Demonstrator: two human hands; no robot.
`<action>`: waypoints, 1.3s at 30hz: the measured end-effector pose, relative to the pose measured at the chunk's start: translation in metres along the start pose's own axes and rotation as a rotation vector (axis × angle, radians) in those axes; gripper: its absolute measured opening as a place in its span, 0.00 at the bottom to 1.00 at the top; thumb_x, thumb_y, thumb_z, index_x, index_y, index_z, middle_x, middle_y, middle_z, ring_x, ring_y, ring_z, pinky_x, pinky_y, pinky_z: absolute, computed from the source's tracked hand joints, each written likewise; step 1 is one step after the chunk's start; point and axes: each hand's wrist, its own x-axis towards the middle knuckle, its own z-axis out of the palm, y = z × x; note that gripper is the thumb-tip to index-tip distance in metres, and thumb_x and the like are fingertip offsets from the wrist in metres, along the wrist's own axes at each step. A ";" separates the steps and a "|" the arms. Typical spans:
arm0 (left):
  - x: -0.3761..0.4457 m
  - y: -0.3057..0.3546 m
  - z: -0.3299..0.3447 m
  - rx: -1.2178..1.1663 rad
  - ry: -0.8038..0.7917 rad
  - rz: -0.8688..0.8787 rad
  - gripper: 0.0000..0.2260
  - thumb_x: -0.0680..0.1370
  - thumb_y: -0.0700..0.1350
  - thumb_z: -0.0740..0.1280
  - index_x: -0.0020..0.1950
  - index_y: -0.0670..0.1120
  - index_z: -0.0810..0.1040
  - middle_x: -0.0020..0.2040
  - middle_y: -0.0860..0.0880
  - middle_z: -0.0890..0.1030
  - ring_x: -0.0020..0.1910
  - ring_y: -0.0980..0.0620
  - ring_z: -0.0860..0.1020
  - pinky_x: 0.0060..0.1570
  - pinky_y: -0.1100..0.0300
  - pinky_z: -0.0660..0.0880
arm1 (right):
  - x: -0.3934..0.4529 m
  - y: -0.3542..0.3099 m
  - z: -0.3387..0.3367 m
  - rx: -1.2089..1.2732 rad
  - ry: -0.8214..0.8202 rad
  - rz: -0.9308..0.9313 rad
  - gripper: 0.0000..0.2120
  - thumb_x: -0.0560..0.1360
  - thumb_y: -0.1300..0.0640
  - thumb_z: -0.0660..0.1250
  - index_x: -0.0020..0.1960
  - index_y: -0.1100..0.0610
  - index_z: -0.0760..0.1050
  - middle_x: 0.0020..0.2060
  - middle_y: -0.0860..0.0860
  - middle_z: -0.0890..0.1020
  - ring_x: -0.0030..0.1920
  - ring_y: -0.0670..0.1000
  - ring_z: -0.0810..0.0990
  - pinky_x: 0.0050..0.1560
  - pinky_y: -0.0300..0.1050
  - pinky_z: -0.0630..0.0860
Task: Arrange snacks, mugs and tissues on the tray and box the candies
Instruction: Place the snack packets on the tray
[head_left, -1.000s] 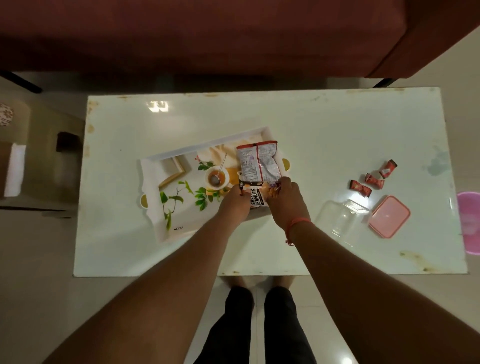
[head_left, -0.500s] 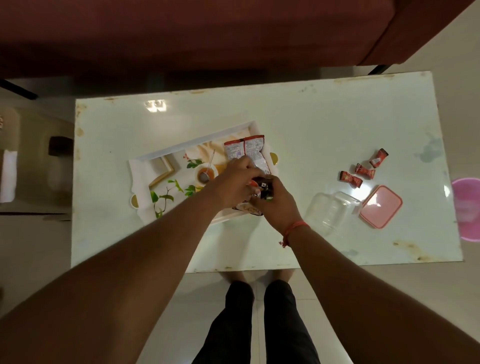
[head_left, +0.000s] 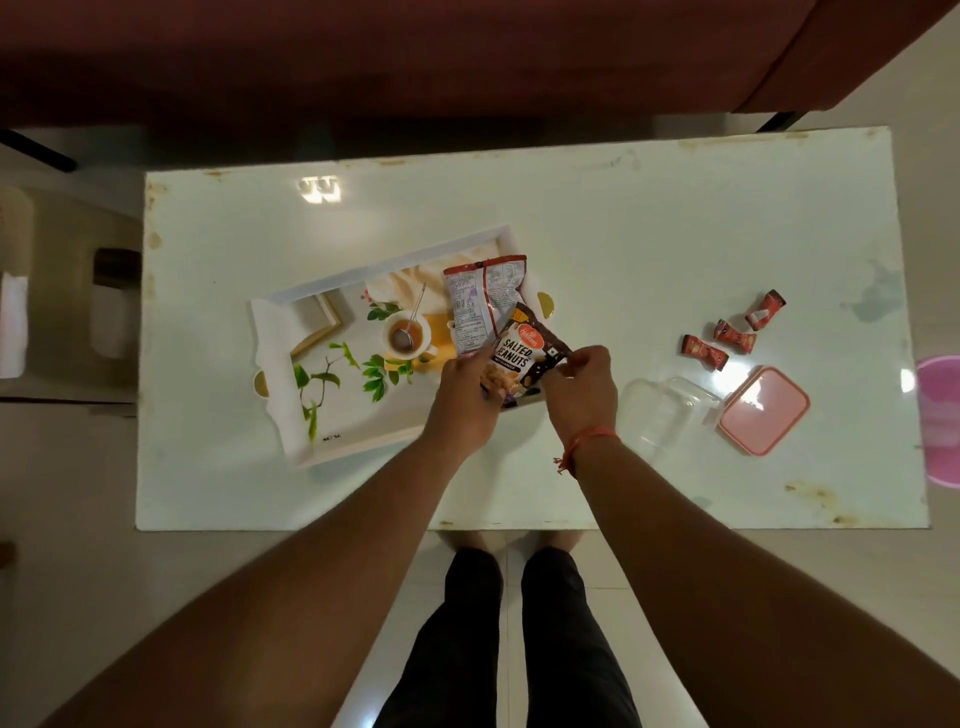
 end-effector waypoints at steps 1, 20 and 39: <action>0.000 -0.002 0.002 0.015 0.008 -0.008 0.29 0.77 0.37 0.67 0.76 0.52 0.65 0.70 0.45 0.70 0.70 0.46 0.67 0.70 0.49 0.68 | 0.001 -0.002 -0.003 -0.018 0.029 -0.060 0.10 0.74 0.62 0.64 0.55 0.56 0.69 0.49 0.51 0.79 0.47 0.52 0.78 0.40 0.39 0.71; -0.006 0.003 -0.002 -0.787 0.039 -0.446 0.10 0.81 0.46 0.64 0.59 0.42 0.77 0.57 0.42 0.82 0.51 0.48 0.83 0.50 0.52 0.82 | 0.030 -0.011 -0.009 -0.279 -0.206 -0.156 0.08 0.79 0.54 0.65 0.53 0.57 0.78 0.44 0.50 0.81 0.45 0.51 0.79 0.37 0.37 0.70; 0.011 0.003 0.003 -0.035 0.035 -0.199 0.12 0.79 0.47 0.65 0.58 0.46 0.82 0.55 0.46 0.85 0.55 0.44 0.81 0.56 0.48 0.77 | 0.031 -0.014 -0.012 -0.320 -0.156 -0.226 0.11 0.79 0.55 0.66 0.60 0.56 0.74 0.51 0.52 0.83 0.44 0.48 0.79 0.41 0.36 0.75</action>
